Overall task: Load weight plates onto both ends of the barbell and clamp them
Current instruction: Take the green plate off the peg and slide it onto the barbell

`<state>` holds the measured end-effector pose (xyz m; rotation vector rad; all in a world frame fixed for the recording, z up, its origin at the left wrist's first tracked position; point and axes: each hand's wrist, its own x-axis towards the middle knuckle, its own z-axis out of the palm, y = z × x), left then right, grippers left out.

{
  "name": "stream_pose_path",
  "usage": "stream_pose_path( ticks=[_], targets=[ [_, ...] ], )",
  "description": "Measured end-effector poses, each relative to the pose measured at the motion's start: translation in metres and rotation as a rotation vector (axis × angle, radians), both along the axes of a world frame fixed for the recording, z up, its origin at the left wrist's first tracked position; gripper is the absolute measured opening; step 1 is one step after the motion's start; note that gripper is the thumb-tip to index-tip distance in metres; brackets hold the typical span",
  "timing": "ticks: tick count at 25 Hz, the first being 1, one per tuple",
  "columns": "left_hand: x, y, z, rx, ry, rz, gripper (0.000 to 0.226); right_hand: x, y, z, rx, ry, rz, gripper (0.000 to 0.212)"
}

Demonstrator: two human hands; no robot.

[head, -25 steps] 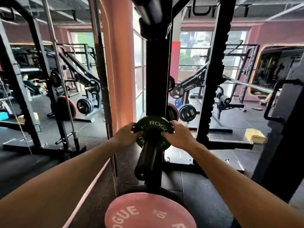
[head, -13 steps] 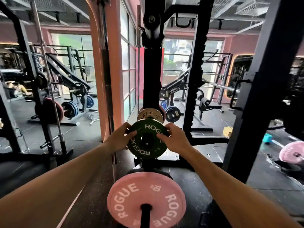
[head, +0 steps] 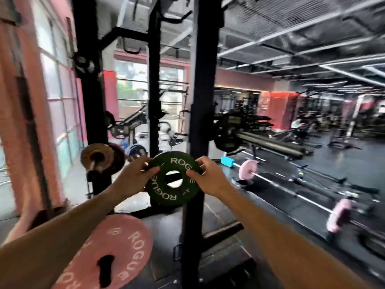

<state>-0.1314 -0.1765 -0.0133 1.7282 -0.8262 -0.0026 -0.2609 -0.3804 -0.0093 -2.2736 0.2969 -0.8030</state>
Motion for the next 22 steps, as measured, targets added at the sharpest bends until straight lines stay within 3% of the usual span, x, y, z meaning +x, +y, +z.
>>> stream_pose_path(
  ticks=[6, 11, 14, 19, 22],
  targets=[
    [-0.096, -0.15, 0.008, 0.047, -0.056, -0.24, 0.013, -0.137, -0.116, -0.001, 0.046, -0.019, -0.262, 0.023],
    [-0.148, -0.258, 0.013, 0.047, -0.068, -0.302, 0.012, -0.195, -0.217, 0.001, 0.035, -0.027, -0.347, 0.026],
    [-0.161, -0.325, 0.018, 0.051, -0.114, -0.269, 0.013, -0.202, -0.293, 0.006, 0.019, -0.032, -0.341, 0.031],
    [-0.163, -0.415, 0.032, 0.011, -0.155, -0.101, 0.013, -0.172, -0.405, 0.023, -0.005, -0.102, -0.238, 0.02],
    [-0.16, -0.447, 0.042, 0.009, -0.219, 0.019, 0.013, -0.146, -0.451, 0.026, -0.02, -0.086, -0.147, 0.033]
  ],
)
